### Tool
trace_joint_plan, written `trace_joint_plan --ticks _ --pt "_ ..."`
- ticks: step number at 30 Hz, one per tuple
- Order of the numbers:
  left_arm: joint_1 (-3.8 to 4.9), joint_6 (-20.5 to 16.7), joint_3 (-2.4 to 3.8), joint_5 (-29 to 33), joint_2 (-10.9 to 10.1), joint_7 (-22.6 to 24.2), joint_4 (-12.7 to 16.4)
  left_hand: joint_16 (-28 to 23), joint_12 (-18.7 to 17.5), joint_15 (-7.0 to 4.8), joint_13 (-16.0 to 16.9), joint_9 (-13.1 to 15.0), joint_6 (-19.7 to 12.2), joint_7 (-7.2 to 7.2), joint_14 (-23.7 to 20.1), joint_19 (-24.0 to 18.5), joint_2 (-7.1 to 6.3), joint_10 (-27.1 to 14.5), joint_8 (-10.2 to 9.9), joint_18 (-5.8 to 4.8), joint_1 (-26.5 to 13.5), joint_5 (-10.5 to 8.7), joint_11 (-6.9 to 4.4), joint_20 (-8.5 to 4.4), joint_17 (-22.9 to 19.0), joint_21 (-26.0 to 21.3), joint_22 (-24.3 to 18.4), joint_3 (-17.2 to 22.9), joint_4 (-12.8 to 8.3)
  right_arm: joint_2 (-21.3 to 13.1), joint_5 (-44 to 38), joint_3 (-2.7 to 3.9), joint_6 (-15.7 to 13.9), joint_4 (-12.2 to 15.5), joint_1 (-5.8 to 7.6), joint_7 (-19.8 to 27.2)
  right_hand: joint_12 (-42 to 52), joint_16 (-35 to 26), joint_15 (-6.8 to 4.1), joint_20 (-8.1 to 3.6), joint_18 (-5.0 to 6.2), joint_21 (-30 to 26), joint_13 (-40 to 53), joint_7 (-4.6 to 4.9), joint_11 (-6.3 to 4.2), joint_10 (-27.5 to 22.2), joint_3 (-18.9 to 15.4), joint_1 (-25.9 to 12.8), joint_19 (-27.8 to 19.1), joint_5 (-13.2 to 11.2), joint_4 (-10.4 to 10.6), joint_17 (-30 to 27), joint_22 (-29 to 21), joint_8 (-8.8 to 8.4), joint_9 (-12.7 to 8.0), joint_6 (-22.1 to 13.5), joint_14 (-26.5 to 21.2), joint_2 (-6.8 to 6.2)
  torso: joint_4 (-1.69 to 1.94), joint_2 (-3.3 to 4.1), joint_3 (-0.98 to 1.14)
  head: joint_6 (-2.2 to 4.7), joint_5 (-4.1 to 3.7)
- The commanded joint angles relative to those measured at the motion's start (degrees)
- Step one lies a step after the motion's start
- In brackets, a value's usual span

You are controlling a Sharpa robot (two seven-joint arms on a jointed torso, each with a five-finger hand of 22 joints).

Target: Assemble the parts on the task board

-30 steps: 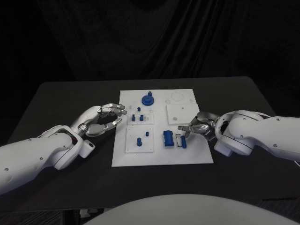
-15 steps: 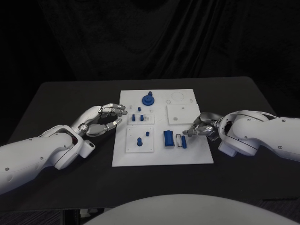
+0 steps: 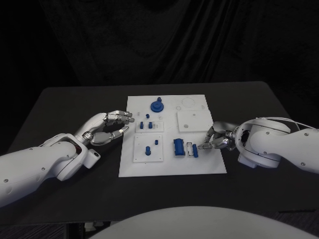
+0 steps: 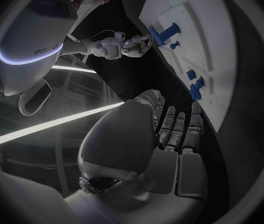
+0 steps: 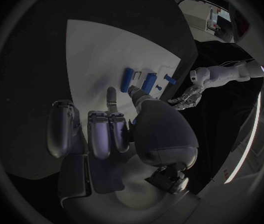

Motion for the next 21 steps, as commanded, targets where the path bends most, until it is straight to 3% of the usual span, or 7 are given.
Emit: trace_joint_plan --ticks 1,21 --pt "-0.14 0.7 0.05 0.3 0.1 0.5 0.1 0.4 0.3 -0.01 0.1 -0.1 0.0 0.36 0.5 0.6 0.38 0.1 0.3 0.35 0.2 0.42 0.46 -0.1 0.1 0.3 -0.1 0.4 0.0 0.0 -2.8 -0.02 2.3 0.1 0.06 -2.2 0.1 0.3 0.14 0.45 0.89 0.3 15.1 -0.43 0.17 6.0 -0.6 0.0 0.1 0.0 0.4 15.1 10.9 0.79 0.3 0.4 6.1 0.66 -0.05 0.05 0.03 -0.01 0.03" --pt "-0.17 0.8 0.05 0.3 0.3 0.4 -0.2 0.5 0.5 0.1 0.1 -0.1 0.2 0.44 0.6 0.7 0.34 0.4 0.4 0.22 0.3 0.7 0.62 -0.1 0.1 0.4 -0.2 0.6 -0.2 1.9 -3.1 -0.08 0.9 -1.2 -0.9 -2.2 0.1 0.3 -0.21 0.18 0.77 0.9 15.1 -0.95 -0.23 6.0 -1.7 -1.6 0.4 0.1 2.5 15.1 11.1 2.44 0.8 1.3 6.1 1.68 -0.02 0.04 0.0 -0.01 -0.12"
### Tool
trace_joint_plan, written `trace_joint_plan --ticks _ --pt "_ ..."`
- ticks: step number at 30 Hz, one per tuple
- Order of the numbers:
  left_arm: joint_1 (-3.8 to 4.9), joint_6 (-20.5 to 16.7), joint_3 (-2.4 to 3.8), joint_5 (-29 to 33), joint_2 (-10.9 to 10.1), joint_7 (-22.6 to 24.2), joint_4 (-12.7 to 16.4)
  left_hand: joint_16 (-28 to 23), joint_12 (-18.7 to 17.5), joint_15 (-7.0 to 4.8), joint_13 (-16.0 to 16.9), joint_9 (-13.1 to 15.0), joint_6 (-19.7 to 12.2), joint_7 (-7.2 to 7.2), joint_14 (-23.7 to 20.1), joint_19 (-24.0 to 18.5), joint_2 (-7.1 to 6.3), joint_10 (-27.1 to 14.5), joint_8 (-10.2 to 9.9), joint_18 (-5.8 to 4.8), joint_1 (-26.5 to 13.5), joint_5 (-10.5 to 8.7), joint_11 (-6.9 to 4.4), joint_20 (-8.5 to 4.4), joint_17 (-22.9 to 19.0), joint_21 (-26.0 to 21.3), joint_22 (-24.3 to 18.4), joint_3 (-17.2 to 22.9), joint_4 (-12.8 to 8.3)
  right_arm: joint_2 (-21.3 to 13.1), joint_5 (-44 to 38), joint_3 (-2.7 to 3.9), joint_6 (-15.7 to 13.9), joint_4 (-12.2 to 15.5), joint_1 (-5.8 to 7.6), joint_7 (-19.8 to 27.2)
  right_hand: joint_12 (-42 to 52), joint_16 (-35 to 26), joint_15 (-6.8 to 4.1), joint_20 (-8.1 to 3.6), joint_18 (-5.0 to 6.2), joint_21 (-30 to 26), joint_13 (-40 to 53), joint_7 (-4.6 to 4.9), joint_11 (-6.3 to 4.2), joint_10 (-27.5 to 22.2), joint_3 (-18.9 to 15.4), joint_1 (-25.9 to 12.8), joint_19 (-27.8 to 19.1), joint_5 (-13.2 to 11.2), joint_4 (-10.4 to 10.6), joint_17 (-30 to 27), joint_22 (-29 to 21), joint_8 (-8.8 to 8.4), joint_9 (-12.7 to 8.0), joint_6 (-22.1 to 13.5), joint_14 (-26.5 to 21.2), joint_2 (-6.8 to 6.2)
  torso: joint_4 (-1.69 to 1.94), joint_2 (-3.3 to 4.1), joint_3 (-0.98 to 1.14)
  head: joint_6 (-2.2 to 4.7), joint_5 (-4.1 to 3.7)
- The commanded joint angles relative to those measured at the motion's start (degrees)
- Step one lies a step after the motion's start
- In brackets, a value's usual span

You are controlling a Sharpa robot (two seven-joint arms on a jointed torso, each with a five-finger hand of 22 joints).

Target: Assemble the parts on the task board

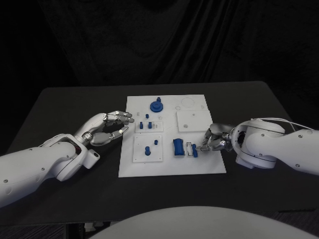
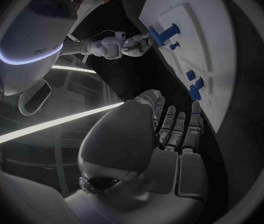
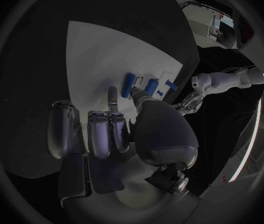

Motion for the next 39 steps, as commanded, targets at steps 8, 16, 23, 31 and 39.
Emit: trace_joint_plan --ticks 8,16,23,31,39 --pt "-0.12 0.7 0.05 0.3 0.2 0.5 -0.2 0.3 0.2 -0.07 0.1 -0.1 0.0 0.27 0.4 0.4 0.33 0.1 0.4 0.17 0.3 0.36 0.33 -0.11 0.1 0.2 -0.1 0.5 0.0 1.4 -1.2 0.0 -0.9 -1.6 -0.86 -1.0 0.1 0.3 -0.66 -0.2 0.82 -0.1 15.1 -0.79 -0.81 6.0 -0.8 -0.4 0.4 0.1 0.9 15.1 11.0 2.65 1.7 1.5 6.1 0.13 0.01 0.03 -0.04 -0.01 0.14" --pt "-0.14 0.7 0.05 0.3 0.3 0.4 -0.2 0.3 0.2 -0.05 0.1 -0.1 0.1 0.29 0.4 0.4 0.33 0.1 0.4 0.15 0.3 0.4 0.34 -0.12 0.1 0.2 -0.1 0.5 -0.1 2.1 -4.0 0.01 -1.6 -2.1 -1.28 -0.9 0.1 0.3 -1.27 -0.82 0.9 -0.6 15.1 -1.51 -1.47 6.0 -2.2 -1.3 0.2 0.1 2.3 15.1 10.9 7.43 6.7 0.0 6.1 0.31 0.03 0.02 -0.02 -0.01 0.27" --pt "-0.15 0.8 0.05 0.3 0.3 0.4 -0.3 0.3 0.2 -0.05 0.1 -0.1 0.1 0.29 0.4 0.4 0.33 0.1 0.4 0.15 0.3 0.4 0.34 -0.12 0.1 0.2 -0.1 0.5 -0.1 2.6 -4.6 0.02 -1.5 -2.3 -1.37 -0.9 0.1 0.3 -1.44 -0.99 0.96 -0.9 15.1 -1.74 -1.67 6.0 -3.3 -2.7 0.1 0.1 4.5 15.1 10.8 9.92 9.8 -1.0 6.1 0.34 0.04 0.04 -0.05 -0.01 0.37" --pt "-0.16 0.8 0.05 0.3 0.3 0.4 -0.4 0.3 0.2 -0.05 0.1 -0.1 0.1 0.29 0.4 0.4 0.33 0.1 0.4 0.15 0.3 0.4 0.34 -0.12 0.1 0.2 -0.1 0.5 -0.1 2.9 -4.7 0.02 0.0 -2.5 -1.39 -1.5 0.1 0.3 -1.56 -1.1 1.03 -1.3 15.1 -1.92 -1.82 6.0 -3.2 -2.0 -0.1 0.2 4.5 15.1 10.7 10.82 11.1 -1.5 6.1 0.29 0.06 0.03 -0.05 -0.01 0.41" --pt "-0.16 0.8 0.05 0.3 0.3 0.3 -0.4 0.3 0.2 -0.03 0.1 -0.1 0.1 0.31 0.5 0.4 0.32 0.2 0.4 0.11 0.3 0.49 0.37 -0.12 0.1 0.2 -0.1 0.6 -0.1 3.1 -5.3 0.02 1.7 -2.7 -1.4 -2.1 0.1 0.0 -1.73 -1.28 1.21 -2.2 15.1 -2.12 -2.01 6.0 -2.1 2.3 -0.5 0.2 1.5 14.5 10.5 11.27 12.5 -2.5 5.9 0.0 0.02 0.02 -0.04 -0.01 0.51"
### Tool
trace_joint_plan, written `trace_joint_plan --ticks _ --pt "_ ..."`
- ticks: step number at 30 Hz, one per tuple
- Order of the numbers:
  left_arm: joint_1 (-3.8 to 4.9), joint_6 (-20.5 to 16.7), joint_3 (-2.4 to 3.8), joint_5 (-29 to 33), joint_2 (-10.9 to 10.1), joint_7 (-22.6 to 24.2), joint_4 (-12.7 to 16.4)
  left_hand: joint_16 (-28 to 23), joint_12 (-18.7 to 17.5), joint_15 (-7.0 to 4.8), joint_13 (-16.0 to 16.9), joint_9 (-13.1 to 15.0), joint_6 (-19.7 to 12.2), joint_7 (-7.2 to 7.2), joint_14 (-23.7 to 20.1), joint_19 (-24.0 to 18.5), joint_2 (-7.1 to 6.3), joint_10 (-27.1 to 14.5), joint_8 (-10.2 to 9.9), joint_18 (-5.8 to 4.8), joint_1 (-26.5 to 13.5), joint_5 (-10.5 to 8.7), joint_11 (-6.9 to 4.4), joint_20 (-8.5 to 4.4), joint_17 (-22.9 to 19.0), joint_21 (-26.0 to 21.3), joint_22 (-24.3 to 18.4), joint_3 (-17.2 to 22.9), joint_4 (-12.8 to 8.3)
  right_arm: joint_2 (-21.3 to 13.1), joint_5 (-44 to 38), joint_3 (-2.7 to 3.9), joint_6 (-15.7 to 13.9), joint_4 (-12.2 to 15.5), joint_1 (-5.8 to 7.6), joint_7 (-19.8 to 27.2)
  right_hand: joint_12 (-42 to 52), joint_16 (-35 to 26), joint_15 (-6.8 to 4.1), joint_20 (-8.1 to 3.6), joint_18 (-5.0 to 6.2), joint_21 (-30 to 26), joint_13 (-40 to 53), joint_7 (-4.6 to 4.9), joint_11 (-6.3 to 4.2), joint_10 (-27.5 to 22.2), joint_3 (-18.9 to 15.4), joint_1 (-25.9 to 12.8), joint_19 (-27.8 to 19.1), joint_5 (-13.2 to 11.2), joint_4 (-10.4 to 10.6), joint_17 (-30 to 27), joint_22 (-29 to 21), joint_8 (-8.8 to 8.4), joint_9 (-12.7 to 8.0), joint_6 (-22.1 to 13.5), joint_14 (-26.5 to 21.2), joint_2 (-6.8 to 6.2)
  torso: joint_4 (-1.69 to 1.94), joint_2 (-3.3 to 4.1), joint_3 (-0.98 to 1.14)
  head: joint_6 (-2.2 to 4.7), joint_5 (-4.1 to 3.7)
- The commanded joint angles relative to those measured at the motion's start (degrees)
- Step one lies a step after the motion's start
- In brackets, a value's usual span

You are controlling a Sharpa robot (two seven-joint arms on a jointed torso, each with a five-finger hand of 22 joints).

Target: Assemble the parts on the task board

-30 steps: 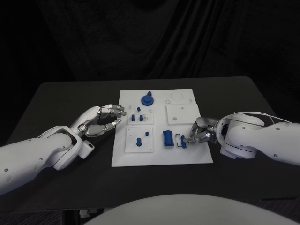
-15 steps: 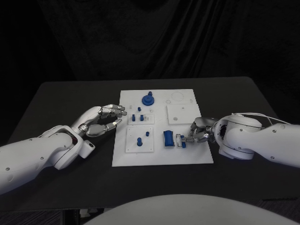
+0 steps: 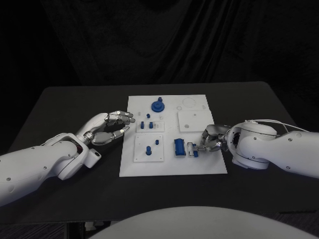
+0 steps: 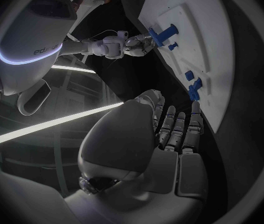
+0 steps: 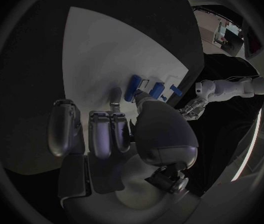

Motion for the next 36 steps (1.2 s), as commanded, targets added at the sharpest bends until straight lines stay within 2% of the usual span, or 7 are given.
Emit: trace_joint_plan --ticks 1,7,19,23,27,31,36 --pt "-0.09 0.6 0.05 0.3 0.1 0.5 0.1 0.3 0.2 -0.03 0.1 -0.1 0.1 0.31 0.5 0.4 0.32 0.2 0.2 0.11 0.3 0.27 0.38 -0.12 0.1 0.2 -0.1 0.4 0.0 0.0 -1.4 -0.01 1.9 -0.1 -0.19 -1.7 0.1 0.0 -0.33 -0.27 1.17 -0.4 15.1 0.02 -0.47 6.1 0.4 1.6 -0.3 0.2 -1.3 14.5 10.5 0.24 0.3 -0.6 5.8 -0.04 -0.03 0.0 0.0 -0.01 0.03" --pt "-0.1 0.7 0.05 0.3 0.1 0.4 0.1 0.3 0.2 -0.03 0.1 -0.1 0.1 0.31 0.5 0.4 0.32 0.2 0.2 0.11 0.3 0.27 0.38 -0.12 0.1 0.2 -0.1 0.4 0.0 -0.2 -2.3 -0.02 2.0 0.0 -0.19 -1.6 0.1 0.0 -0.43 -0.35 1.2 -0.6 15.1 -0.12 -0.59 6.1 1.5 4.5 -0.4 0.2 -4.0 14.4 10.4 -0.11 0.5 -0.7 5.8 -0.08 -0.04 -0.01 -0.02 -0.01 0.06" --pt "-0.15 0.9 0.05 0.3 -0.1 0.3 0.0 0.4 0.2 0.01 0.1 -0.1 0.1 0.33 0.5 0.5 0.32 0.2 0.2 0.07 0.3 0.36 0.43 -0.13 0.1 0.3 -0.1 0.5 0.0 -1.6 -5.9 -0.02 0.9 0.8 -0.18 -1.9 0.1 -0.2 -0.39 -0.36 1.25 -0.9 15.1 0.05 -0.49 6.1 2.0 5.3 -0.5 0.2 -5.0 14.0 10.4 -1.1 0.0 -1.1 5.7 0.04 -0.04 -0.01 0.04 -0.01 0.17" --pt "-0.18 0.9 0.05 0.3 -0.1 0.2 0.0 0.4 0.2 0.01 0.1 -0.1 0.1 0.33 0.5 0.5 0.32 0.2 0.2 0.07 0.3 0.36 0.43 -0.13 0.1 0.3 -0.1 0.5 0.0 -1.9 -9.3 -0.03 1.1 1.2 -0.18 -2.3 0.1 -0.5 -0.08 -0.16 1.37 -1.6 15.1 0.52 -0.08 6.1 2.6 5.7 -0.8 0.2 -5.9 13.5 10.2 -3.48 -1.8 -1.2 5.5 0.03 -0.03 0.0 0.04 -0.01 0.07" --pt "-0.22 1.0 0.05 0.3 0.0 0.2 0.0 0.4 0.2 0.01 0.1 -0.1 0.1 0.33 0.5 0.5 0.32 0.2 0.2 0.07 0.3 0.36 0.43 -0.13 0.1 0.3 -0.1 0.5 0.0 -2.1 -14.8 -0.05 1.6 1.8 -0.19 -2.6 0.1 -0.9 0.57 0.35 1.49 -2.2 15.1 1.37 0.67 6.1 4.2 7.6 -1.0 0.2 -8.2 12.9 10.0 -8.68 -6.6 0.2 5.3 -0.21 -0.05 0.0 0.06 -0.01 -0.04" --pt "-0.25 1.1 0.05 0.3 0.0 0.1 -0.1 0.4 0.2 0.05 0.1 -0.1 0.1 0.37 0.5 0.5 0.32 0.3 0.2 0.03 0.3 0.43 0.48 -0.13 0.1 0.3 -0.1 0.6 -0.1 -2.1 -21.6 -0.05 2.4 2.3 -0.28 -3.1 0.1 -1.4 1.03 0.78 1.66 -3.1 15.1 2.03 1.01 6.1 12.7 9.3 -1.3 0.5 -11.8 12.0 9.8 -13.98 -11.8 3.6 5.0 -2.04 -0.05 -0.02 0.06 -0.01 -0.01" --pt "-0.28 1.1 0.05 0.3 0.0 0.0 -0.1 0.4 0.2 0.11 0.1 -0.1 0.0 0.41 0.6 0.5 0.33 0.3 0.2 0.0 0.3 0.47 0.58 -0.13 0.1 0.3 -0.1 0.6 -0.1 -2.2 -25.1 -0.06 2.9 2.3 -0.39 -3.1 0.1 -1.5 0.94 0.88 1.66 -3.3 15.1 1.91 1.01 6.1 17.4 8.1 -1.3 0.4 -13.2 11.8 9.8 -15.78 -13.5 6.0 5.0 -3.35 -0.1 0.01 0.06 -0.01 0.14"
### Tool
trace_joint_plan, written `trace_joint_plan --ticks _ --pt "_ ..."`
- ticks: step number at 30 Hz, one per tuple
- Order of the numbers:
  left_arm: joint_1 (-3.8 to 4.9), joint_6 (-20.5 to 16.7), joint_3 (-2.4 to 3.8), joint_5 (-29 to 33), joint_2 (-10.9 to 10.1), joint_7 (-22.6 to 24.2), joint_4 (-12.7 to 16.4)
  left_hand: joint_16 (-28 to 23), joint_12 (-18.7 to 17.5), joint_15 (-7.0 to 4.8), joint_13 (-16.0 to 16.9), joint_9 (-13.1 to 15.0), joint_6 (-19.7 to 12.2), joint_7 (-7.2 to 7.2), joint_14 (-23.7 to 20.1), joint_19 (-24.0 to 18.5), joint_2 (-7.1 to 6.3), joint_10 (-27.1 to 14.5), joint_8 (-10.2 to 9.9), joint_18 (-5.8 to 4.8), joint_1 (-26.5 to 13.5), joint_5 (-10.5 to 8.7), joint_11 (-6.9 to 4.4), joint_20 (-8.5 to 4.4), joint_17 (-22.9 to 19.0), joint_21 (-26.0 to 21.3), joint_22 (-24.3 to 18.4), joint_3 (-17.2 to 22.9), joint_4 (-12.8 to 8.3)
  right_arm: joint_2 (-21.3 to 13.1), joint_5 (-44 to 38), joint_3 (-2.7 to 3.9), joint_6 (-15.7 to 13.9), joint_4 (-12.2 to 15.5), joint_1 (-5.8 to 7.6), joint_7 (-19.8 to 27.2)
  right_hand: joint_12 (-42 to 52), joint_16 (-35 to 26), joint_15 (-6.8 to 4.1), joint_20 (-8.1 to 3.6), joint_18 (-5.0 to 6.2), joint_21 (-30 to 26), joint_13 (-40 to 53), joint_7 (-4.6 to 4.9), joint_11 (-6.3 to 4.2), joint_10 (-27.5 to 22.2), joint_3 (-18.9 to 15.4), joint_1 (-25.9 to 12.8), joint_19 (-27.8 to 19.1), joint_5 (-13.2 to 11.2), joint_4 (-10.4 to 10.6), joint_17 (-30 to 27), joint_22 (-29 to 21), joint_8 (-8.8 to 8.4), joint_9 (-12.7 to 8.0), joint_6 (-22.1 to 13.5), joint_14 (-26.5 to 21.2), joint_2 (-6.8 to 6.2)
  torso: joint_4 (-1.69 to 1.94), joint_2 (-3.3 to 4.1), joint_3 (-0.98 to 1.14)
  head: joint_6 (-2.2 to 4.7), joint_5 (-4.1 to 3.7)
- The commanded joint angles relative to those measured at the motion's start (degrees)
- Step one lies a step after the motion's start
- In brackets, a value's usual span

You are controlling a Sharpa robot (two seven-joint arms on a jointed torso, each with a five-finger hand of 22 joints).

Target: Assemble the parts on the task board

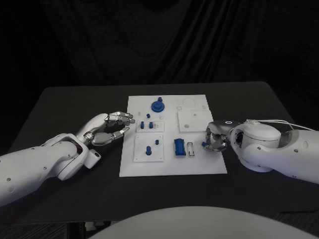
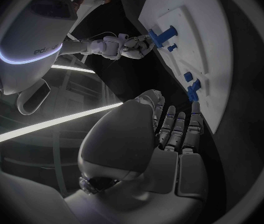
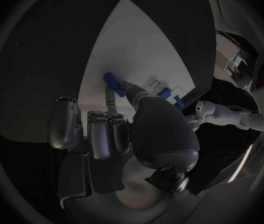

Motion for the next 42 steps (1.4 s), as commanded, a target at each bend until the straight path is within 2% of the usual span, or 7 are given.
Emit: trace_joint_plan --ticks 1,7,12,21,27,35,42 --pt "-0.11 0.7 0.05 0.3 0.0 0.3 0.1 0.2 0.2 0.1 0.1 -0.1 0.0 0.41 0.6 0.3 0.33 0.1 0.2 0.0 0.3 0.24 0.38 0.08 0.1 0.3 -0.1 0.5 0.0 -0.2 -7.6 -0.1 1.6 0.0 -0.36 -1.8 0.1 -0.3 0.23 0.11 0.77 -0.1 15.1 -0.97 0.21 5.8 3.1 -0.4 0.0 0.1 -1.9 11.9 9.9 -0.5 -0.2 2.0 5.0 -0.84 -0.03 0.02 0.0 -0.01 0.15" --pt "-0.13 0.8 0.05 0.3 0.0 0.3 0.0 0.3 0.3 0.28 0.1 -0.1 0.0 0.5 0.7 0.4 0.33 0.4 0.2 -0.1 0.3 0.29 0.66 0.08 0.1 0.3 -0.1 0.6 0.0 -0.4 -6.8 -0.1 0.7 -0.1 -0.42 -1.1 0.1 0.0 -0.07 -0.13 0.55 0.9 15.1 -1.31 -0.11 5.8 5.9 -1.7 0.5 0.0 -3.0 12.4 10.2 -0.97 -0.4 3.6 5.2 -1.27 0.06 -0.02 -0.04 -0.01 0.17" --pt "-0.14 0.8 0.05 0.3 0.0 0.3 0.0 0.4 0.3 0.39 0.1 -0.1 0.0 0.57 0.8 0.5 0.33 0.5 0.2 -0.16 0.2 0.31 0.78 0.08 0.1 0.4 -0.1 0.7 -0.1 -0.9 -3.1 -0.09 -1.2 0.0 -0.42 -0.1 0.1 0.2 -0.39 -0.4 0.4 1.6 15.1 -1.75 -0.46 5.8 7.3 -4.1 1.0 -0.1 -2.6 12.8 10.4 -1.6 -0.7 4.7 5.3 -1.71 0.13 -0.06 -0.08 -0.01 0.26" --pt "-0.17 0.8 0.05 0.3 -0.1 0.3 0.0 0.5 0.3 0.45 0.1 -0.1 0.0 0.6 0.8 0.5 0.33 0.6 0.2 -0.2 0.2 0.32 0.86 0.08 0.1 0.4 -0.1 0.7 -0.1 -2.2 16.3 0.0 -4.3 0.2 -0.17 2.1 0.1 0.6 -0.74 -0.73 0.18 2.6 15.1 -2.22 -0.88 5.8 8.2 -5.8 1.5 -0.1 -2.3 13.5 10.7 -1.83 -0.6 5.7 5.6 -2.17 0.03 0.0 -0.07 -0.01 0.48" --pt "-0.18 0.9 0.05 0.3 -0.1 0.3 -0.1 0.5 0.3 0.51 0.1 -0.1 0.0 0.63 0.9 0.5 0.33 0.7 0.2 -0.23 0.2 0.34 0.94 0.08 0.1 0.4 -0.2 0.8 -0.1 -2.7 24.9 0.02 -5.2 -0.1 0.42 3.6 0.1 0.7 -0.82 -0.81 0.13 2.9 15.1 -2.29 -0.95 5.8 8.5 -6.2 1.6 -0.1 -2.2 13.7 10.8 -1.91 -0.6 5.8 5.6 -2.21 0.02 0.04 -0.04 -0.01 0.5" --pt "-0.18 0.9 0.05 0.3 -0.1 0.2 0.0 0.5 0.3 0.51 0.1 -0.1 0.0 0.63 0.9 0.5 0.33 0.7 0.2 -0.23 0.2 0.34 0.94 0.08 0.1 0.4 -0.2 0.8 -0.1 -2.6 27.2 0.03 -5.0 -0.7 0.66 4.7 0.1 0.6 -0.84 -0.87 0.16 2.7 15.1 -2.25 -0.94 5.8 8.7 -7.1 1.6 -0.1 -1.9 13.5 10.7 -2.21 -0.6 5.7 5.6 -2.32 0.04 0.0 -0.09 -0.01 0.58" --pt "-0.19 1.0 0.05 0.3 0.0 0.2 0.0 0.6 0.3 0.54 0.1 -0.1 0.0 0.66 0.9 0.6 0.33 0.8 0.2 -0.26 0.2 0.35 0.97 0.08 0.1 0.4 -0.2 0.8 -0.2 -2.0 18.3 0.01 -3.0 -1.3 0.69 4.6 0.1 0.4 -0.7 -0.83 0.28 2.1 15.1 -1.97 -0.74 5.8 9.3 -7.5 1.3 -0.1 -1.9 13.1 10.6 -3.0 -0.8 4.9 5.4 -2.59 0.11 -0.01 -0.11 -0.01 0.43"
